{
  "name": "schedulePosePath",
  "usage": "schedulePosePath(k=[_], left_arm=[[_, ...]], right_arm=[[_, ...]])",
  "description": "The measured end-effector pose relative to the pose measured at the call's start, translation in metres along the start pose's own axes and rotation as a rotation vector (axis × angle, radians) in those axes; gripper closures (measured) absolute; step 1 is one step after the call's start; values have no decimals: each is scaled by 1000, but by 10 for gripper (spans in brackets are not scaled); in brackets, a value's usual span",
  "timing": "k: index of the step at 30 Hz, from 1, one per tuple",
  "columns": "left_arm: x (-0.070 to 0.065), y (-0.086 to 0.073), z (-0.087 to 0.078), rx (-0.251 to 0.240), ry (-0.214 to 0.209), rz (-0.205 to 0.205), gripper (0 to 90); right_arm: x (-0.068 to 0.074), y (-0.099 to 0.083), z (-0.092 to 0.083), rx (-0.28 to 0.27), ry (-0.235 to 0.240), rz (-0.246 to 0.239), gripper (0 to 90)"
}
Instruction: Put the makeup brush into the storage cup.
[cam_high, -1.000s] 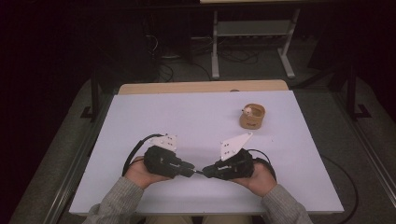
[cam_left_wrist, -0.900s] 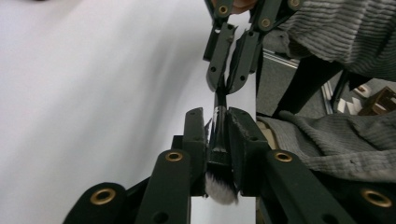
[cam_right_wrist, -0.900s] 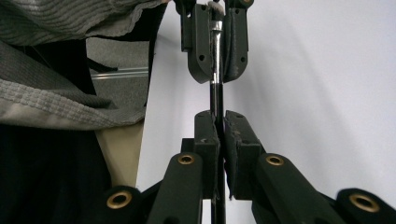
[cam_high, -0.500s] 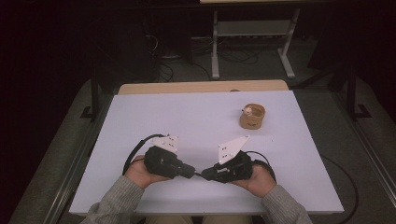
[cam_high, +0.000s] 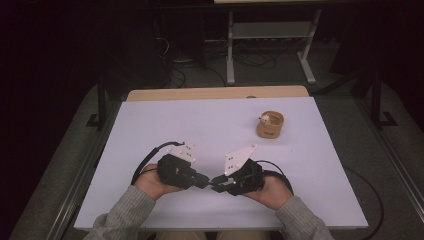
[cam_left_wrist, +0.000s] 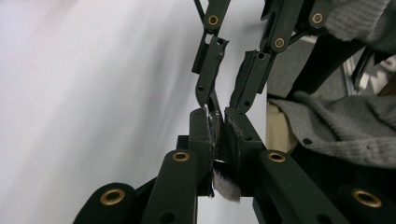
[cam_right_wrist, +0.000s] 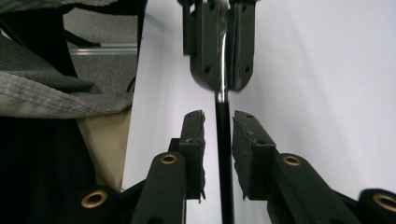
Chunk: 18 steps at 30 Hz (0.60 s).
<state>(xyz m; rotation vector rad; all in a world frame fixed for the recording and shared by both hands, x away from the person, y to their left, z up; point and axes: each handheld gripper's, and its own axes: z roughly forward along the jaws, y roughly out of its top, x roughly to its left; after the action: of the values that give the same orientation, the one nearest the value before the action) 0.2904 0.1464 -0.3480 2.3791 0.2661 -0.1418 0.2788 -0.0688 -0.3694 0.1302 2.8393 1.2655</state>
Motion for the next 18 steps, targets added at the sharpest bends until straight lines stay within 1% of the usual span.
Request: schedulePosePath(k=[3, 6, 9, 10, 11, 13, 16, 18], left_arm=[[-1, 4, 0, 5, 2, 11, 815], [0, 5, 1, 6, -4, 14, 815], [0, 4, 1, 7, -12, 11, 811], [0, 4, 1, 3, -17, 9, 808], [-1, 3, 1, 0, -11, 10, 799], [0, 2, -1, -6, -14, 13, 769], [1, -1, -3, -17, -6, 0, 726], [2, -3, -6, -34, 1, -10, 696]], right_arm=[[0, 5, 3, 37, -12, -13, 769], [0, 6, 4, 40, -8, -15, 811], [-1, 5, 5, 40, 9, -13, 824], [-1, 4, 5, 36, 19, -7, 826], [-2, 3, 5, 28, 28, -3, 829], [-2, 2, 5, 23, 34, 7, 830], [-5, -3, 4, 20, 40, 25, 830], [-7, -8, 2, 16, 48, 43, 830]])
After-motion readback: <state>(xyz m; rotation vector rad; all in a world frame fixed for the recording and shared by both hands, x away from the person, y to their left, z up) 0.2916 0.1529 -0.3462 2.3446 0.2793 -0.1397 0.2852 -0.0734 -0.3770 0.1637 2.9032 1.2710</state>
